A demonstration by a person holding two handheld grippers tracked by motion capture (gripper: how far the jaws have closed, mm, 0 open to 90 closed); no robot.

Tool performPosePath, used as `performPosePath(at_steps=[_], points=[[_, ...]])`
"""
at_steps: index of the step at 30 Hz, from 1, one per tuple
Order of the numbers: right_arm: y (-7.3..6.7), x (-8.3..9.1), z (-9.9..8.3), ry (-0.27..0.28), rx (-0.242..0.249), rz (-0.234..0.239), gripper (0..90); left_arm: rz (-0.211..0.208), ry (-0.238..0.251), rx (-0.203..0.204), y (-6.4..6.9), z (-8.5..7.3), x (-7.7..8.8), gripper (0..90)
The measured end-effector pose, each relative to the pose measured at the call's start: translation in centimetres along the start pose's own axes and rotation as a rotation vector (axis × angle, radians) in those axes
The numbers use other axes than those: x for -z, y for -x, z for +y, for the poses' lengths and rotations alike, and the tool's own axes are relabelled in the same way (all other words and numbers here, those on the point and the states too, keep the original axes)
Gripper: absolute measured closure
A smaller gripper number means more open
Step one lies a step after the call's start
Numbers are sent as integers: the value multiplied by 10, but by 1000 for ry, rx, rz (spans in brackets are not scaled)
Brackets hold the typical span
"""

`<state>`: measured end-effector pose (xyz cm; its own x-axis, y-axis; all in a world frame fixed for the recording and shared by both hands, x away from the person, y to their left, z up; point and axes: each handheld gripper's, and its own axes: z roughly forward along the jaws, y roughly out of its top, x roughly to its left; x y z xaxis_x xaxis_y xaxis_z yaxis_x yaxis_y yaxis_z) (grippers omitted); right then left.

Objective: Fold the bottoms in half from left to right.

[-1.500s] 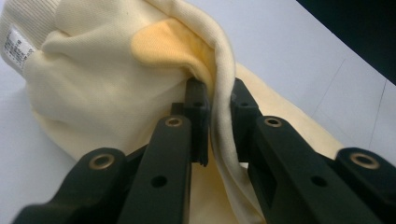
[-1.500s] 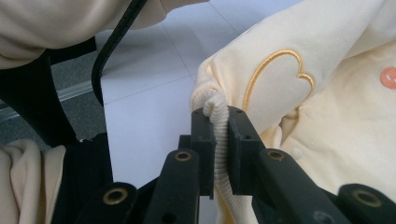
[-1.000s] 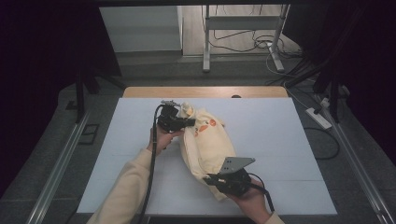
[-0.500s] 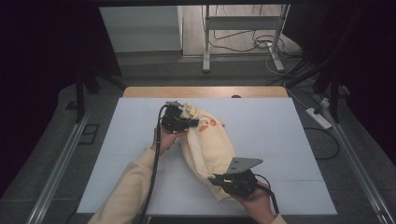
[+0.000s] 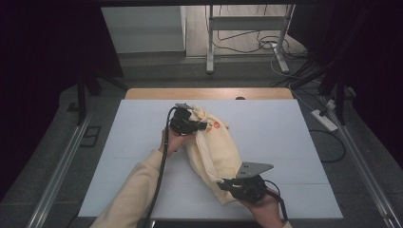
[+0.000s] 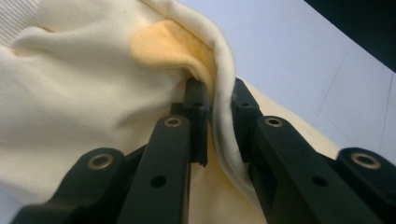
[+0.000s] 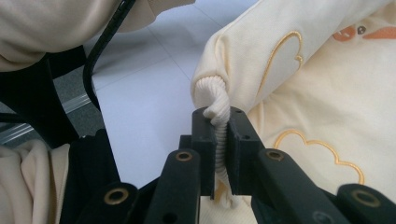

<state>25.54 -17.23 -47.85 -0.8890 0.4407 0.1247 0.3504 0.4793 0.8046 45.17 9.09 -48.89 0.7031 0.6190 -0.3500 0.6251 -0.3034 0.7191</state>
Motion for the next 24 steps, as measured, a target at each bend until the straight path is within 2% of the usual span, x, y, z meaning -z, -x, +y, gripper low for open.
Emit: performPosePath(at_steps=[11, 24], points=[[5, 5, -8, -8, -22, -28, 826, 8, -22, -7, 1, 2, -16, 800], [18, 14, -21, -19, -78, -67, 828, 18, -42, -12, 2, 4, -35, 798]])
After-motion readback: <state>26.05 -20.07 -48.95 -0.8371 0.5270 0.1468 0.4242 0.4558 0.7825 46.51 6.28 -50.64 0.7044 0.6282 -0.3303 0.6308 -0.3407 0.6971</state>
